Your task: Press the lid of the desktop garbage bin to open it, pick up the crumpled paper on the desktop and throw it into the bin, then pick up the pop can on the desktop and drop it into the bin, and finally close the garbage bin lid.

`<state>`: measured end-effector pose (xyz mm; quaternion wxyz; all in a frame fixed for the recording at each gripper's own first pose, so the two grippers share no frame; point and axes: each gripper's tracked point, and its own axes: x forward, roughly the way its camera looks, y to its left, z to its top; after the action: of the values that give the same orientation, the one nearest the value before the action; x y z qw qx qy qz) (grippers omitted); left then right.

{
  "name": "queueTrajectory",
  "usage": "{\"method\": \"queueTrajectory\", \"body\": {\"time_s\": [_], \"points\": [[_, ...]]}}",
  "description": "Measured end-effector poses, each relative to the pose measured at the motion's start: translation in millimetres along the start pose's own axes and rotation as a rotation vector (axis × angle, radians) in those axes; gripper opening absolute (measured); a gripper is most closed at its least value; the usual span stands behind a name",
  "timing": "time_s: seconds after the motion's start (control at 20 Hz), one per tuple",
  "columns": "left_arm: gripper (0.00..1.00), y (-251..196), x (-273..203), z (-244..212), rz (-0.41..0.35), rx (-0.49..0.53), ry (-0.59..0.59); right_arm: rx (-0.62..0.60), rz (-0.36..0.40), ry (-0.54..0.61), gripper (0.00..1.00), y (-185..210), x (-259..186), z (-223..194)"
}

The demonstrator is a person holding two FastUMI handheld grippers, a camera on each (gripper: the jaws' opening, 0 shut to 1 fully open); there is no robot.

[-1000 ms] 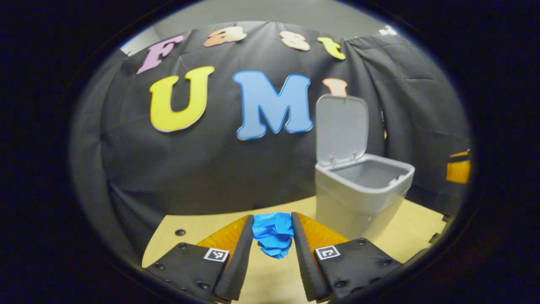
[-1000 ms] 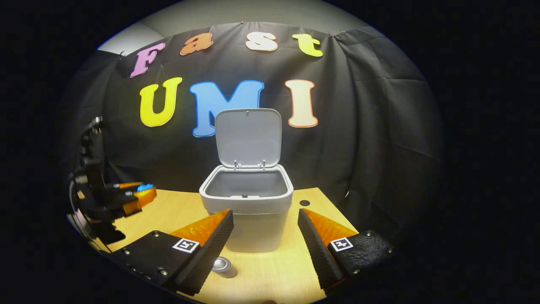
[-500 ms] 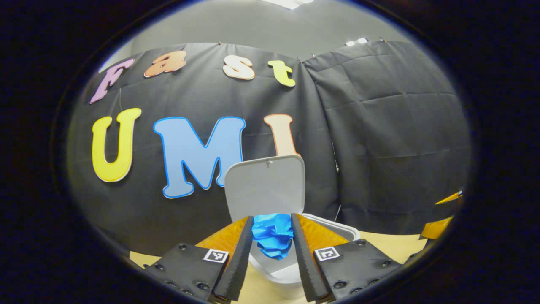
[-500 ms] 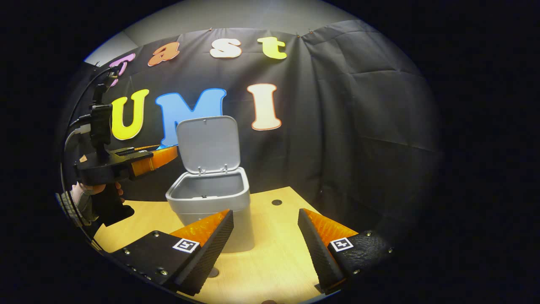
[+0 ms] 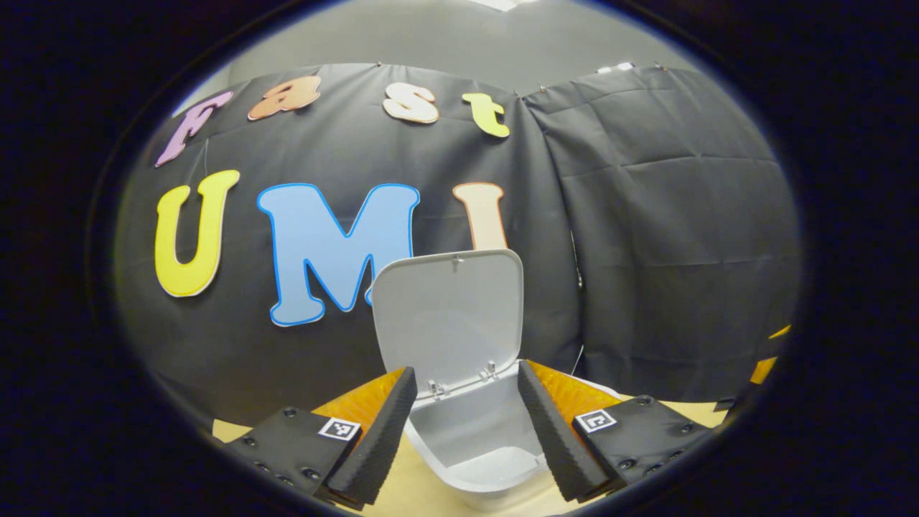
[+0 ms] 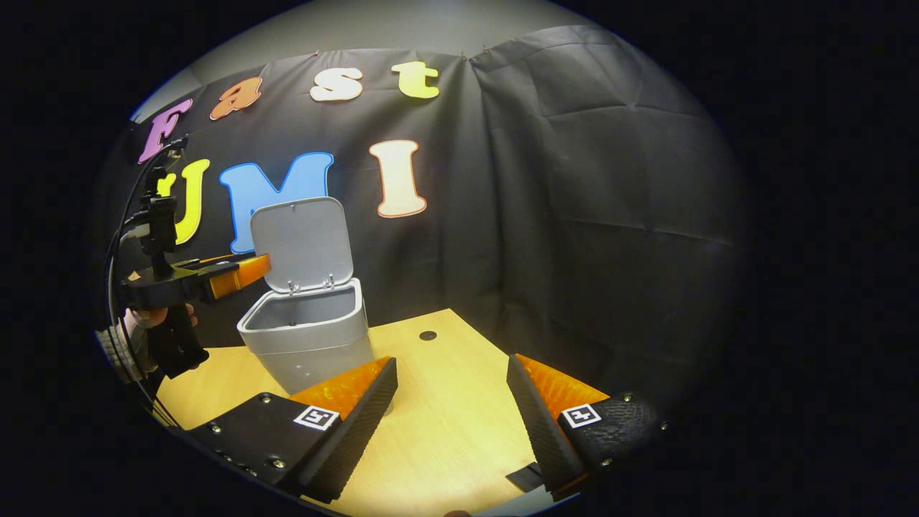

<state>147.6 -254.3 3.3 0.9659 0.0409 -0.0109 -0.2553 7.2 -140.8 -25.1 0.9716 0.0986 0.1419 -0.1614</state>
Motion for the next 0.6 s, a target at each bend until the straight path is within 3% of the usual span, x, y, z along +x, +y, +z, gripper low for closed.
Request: {"method": "queueTrajectory", "body": {"time_s": [0.05, 0.1, 0.6], "points": [[1.0, 3.7, -3.5, -0.9, 0.008, -0.006, 0.002, -0.002, 0.014, 0.002, 0.97, 6.4, 2.8, -0.4], [0.93, 9.3, -7.9, -2.0, 0.02, -0.007, 0.006, -0.008, 0.032, 0.003, 0.97, 13.8, 6.3, -1.4], [0.93, 100.1, -98.0, -34.6, 0.219, -0.021, 0.076, -0.109, 0.33, 0.035, 0.98, 129.0, 29.8, -15.0]]}}
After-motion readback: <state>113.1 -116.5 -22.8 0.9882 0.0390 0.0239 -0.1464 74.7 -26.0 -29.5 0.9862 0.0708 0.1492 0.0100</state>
